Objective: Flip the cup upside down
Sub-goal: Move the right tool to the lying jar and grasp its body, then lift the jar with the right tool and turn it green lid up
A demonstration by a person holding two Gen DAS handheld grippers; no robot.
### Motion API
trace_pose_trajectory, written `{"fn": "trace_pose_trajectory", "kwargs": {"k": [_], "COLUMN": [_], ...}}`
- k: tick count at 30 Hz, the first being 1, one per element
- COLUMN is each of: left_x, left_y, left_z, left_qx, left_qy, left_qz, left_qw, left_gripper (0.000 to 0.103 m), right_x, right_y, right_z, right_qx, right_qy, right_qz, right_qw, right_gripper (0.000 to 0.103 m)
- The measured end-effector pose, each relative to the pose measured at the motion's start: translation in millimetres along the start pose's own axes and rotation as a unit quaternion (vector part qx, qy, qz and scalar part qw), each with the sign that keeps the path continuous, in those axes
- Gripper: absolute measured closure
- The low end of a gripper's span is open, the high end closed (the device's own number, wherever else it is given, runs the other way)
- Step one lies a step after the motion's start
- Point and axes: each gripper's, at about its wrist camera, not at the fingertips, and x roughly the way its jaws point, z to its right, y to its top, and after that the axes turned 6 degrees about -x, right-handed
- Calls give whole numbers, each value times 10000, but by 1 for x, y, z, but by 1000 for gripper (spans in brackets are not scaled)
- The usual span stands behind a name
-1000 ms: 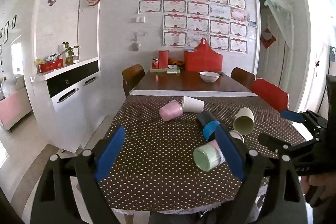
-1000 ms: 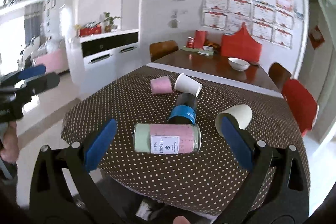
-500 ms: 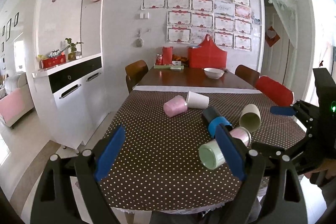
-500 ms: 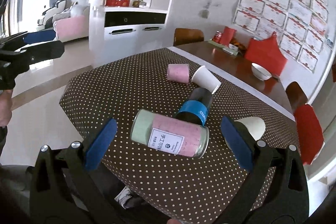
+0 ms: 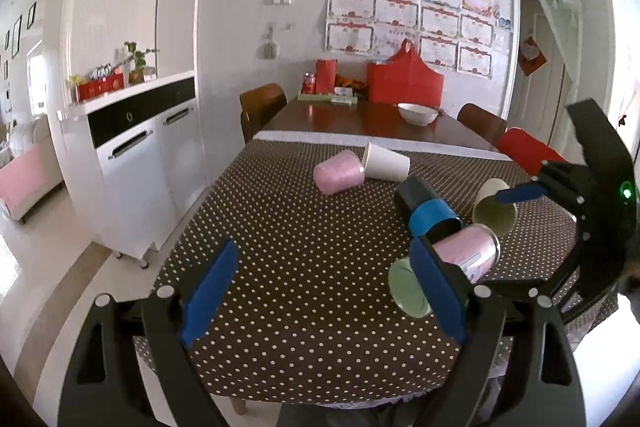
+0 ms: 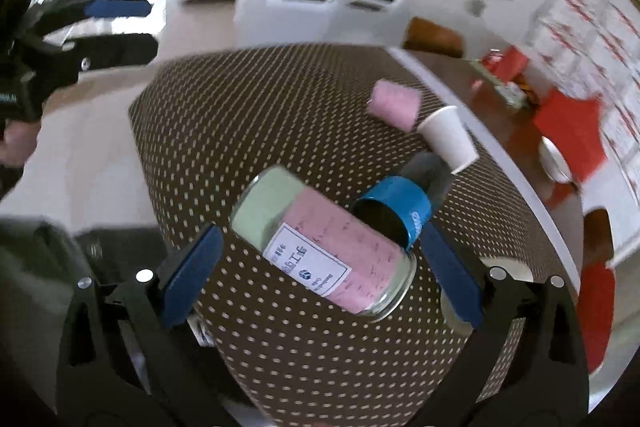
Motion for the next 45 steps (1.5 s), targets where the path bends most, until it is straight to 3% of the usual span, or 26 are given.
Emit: {"fn": "trace_pose_trajectory", "kwargs": {"k": [5, 11, 14, 20, 35, 45], "left_x": [18, 32, 37, 43, 43, 47], "left_y": [-6, -11, -13, -14, -18, -18], "left_z": [0, -2, -4, -10, -9, -9], "left_qx": [-57, -96, -121, -163, -137, -176], "left_qy": [17, -31, -71, -113, -108, -66], "left_qz": [-223, -423, -512, -572, -654, -690], "left_qw": [9997, 9991, 9986, 9982, 9977, 9974], "left_gripper": [17, 17, 17, 17, 17, 17], "right_x": [33, 62, 79, 98, 116, 128], "right_y": [14, 24, 25, 29, 49, 64], "right_z": [6, -3, -9, -7, -8, -10], "right_qx": [-843, -1516, -1780, -1702, -1495, -1686], "right_qy": [614, 1111, 1205, 1225, 1265, 1376], "right_qz": [-621, -1239, -1596, -1905, -1947, -2083], "right_qw": [9926, 9743, 9635, 9590, 9611, 9536], "right_gripper": [8, 15, 22, 22, 24, 25]}}
